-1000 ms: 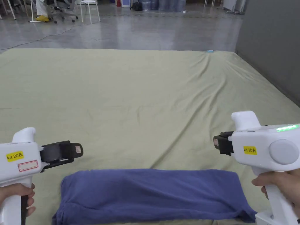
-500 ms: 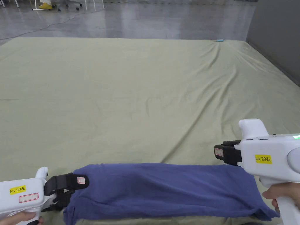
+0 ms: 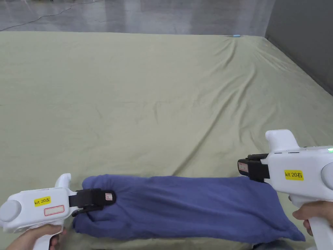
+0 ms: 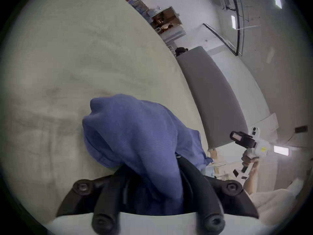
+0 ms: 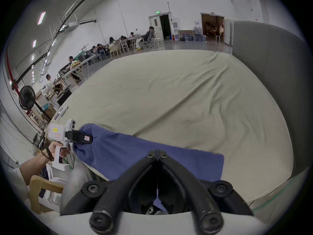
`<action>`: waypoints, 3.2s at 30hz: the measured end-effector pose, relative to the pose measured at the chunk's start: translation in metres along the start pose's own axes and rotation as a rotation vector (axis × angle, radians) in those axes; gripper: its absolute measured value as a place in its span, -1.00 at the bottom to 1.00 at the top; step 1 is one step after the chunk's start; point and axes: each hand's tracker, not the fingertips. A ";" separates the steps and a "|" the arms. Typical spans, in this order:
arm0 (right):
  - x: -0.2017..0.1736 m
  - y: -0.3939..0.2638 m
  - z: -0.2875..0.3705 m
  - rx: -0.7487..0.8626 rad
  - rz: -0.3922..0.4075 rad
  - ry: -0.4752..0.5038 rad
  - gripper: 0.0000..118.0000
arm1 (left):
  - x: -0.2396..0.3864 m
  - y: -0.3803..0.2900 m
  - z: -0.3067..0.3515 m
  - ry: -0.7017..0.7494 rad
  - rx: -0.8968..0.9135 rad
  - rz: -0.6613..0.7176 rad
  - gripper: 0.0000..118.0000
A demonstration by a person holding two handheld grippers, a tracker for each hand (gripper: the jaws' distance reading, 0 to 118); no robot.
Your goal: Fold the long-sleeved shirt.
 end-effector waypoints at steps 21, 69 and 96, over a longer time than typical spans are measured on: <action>-0.041 0.004 -0.007 -0.015 0.079 0.054 -1.00 | 0.008 0.039 0.193 0.470 0.191 -0.040 -0.80; -0.004 -0.025 0.013 -0.012 0.051 0.018 -1.00 | 0.127 -0.015 -0.142 0.426 -0.230 -0.292 -1.00; -0.115 -0.016 -0.173 -0.227 -0.046 0.294 -1.00 | 0.079 0.020 0.058 0.308 0.163 -0.082 -1.00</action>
